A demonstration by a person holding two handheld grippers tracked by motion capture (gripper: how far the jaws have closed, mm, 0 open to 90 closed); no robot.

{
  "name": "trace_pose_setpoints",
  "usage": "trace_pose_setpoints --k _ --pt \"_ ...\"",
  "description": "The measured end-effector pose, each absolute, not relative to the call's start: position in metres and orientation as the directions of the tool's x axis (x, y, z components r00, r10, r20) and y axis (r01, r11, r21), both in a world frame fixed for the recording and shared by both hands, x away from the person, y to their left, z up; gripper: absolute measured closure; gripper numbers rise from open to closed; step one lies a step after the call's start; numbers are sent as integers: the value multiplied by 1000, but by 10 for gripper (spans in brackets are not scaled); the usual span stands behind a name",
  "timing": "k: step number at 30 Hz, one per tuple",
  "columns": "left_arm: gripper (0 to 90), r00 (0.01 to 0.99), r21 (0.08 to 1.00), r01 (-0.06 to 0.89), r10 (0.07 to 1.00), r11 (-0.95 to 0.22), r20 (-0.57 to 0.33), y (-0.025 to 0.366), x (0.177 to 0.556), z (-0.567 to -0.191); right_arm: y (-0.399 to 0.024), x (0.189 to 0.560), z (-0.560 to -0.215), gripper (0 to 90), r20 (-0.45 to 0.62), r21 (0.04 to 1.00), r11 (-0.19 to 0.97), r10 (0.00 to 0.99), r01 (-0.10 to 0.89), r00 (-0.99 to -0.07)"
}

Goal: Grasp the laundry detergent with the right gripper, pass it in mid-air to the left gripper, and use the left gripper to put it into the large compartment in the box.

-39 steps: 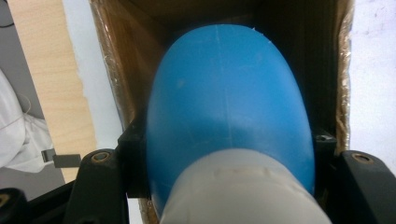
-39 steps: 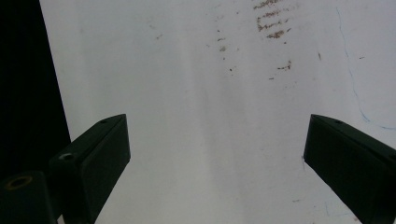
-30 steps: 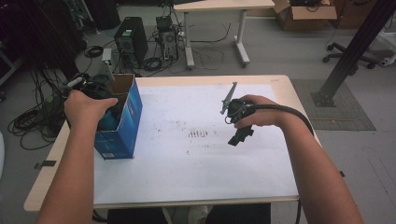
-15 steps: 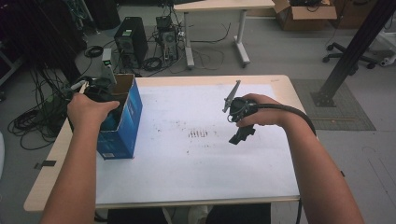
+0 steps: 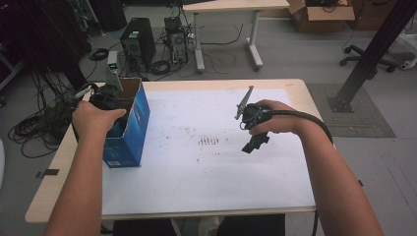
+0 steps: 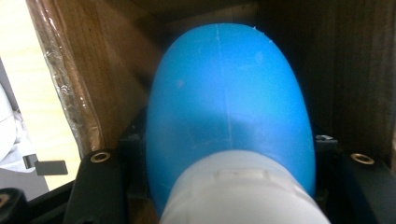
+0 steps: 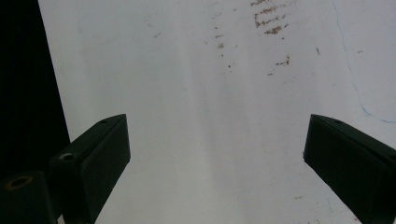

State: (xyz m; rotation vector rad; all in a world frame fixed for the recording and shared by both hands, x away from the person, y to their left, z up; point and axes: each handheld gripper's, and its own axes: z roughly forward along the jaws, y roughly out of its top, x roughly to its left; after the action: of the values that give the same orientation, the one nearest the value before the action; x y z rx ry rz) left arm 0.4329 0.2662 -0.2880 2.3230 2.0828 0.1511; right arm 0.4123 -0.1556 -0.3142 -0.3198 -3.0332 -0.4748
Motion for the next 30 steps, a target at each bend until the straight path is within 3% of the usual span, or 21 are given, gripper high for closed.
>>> trace_pose_setpoints --k 30 --pt "304 107 107 987 989 -117 97 257 428 -266 -159 409 -315 70 77 320 926 183 198 -980"
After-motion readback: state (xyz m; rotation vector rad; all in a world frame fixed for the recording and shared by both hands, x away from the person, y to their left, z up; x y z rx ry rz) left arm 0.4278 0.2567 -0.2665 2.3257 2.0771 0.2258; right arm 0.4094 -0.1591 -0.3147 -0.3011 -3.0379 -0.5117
